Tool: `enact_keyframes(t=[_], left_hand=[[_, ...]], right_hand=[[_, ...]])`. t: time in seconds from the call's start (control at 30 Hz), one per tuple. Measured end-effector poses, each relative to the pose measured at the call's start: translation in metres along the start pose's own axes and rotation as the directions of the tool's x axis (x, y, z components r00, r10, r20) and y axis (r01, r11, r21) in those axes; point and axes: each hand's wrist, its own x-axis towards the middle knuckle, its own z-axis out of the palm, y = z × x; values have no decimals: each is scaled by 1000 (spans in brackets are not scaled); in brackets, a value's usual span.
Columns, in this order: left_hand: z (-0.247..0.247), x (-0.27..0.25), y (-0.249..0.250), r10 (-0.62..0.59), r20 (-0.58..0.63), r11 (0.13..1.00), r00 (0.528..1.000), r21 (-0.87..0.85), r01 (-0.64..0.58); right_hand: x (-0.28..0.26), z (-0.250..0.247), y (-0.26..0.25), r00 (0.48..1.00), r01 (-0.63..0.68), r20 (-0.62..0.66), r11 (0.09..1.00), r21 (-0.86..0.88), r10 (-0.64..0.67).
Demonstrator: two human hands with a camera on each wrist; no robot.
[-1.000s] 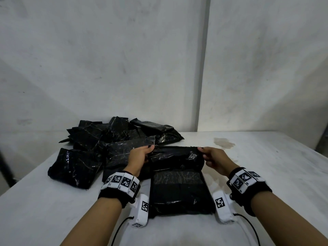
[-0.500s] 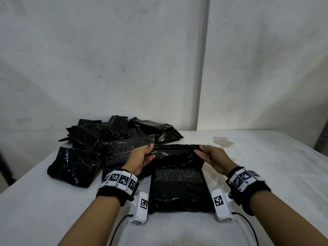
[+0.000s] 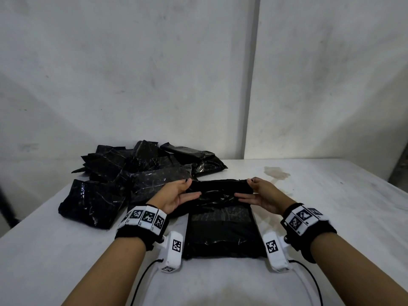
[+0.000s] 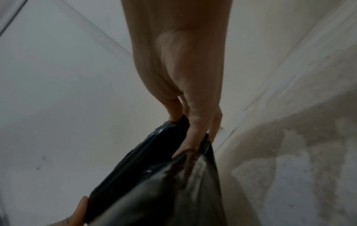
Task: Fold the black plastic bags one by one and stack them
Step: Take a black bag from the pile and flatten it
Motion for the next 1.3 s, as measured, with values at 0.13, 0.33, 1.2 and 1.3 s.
enact_keyframes(t=[0.13,0.33,1.2,1.3], left_hand=[[-5,-1,-1,-27,2,995,1000,96,26],[-6,-1,-10,-5,-25,990,1000,137,9],[-8,-15,-6,0,-109,963,994,269,29],[-6,-15,-8,24,-126,953,992,301,15]], right_hand=[[2,-4,3,1000,-7,-4,1000,-21,7],[0,-7,6,999,41,-27,998,-51,-43],[-17,-14,2,994,14,-98,952,-305,-46],[-20,-15,2,994,-9,-103,931,-365,-30]])
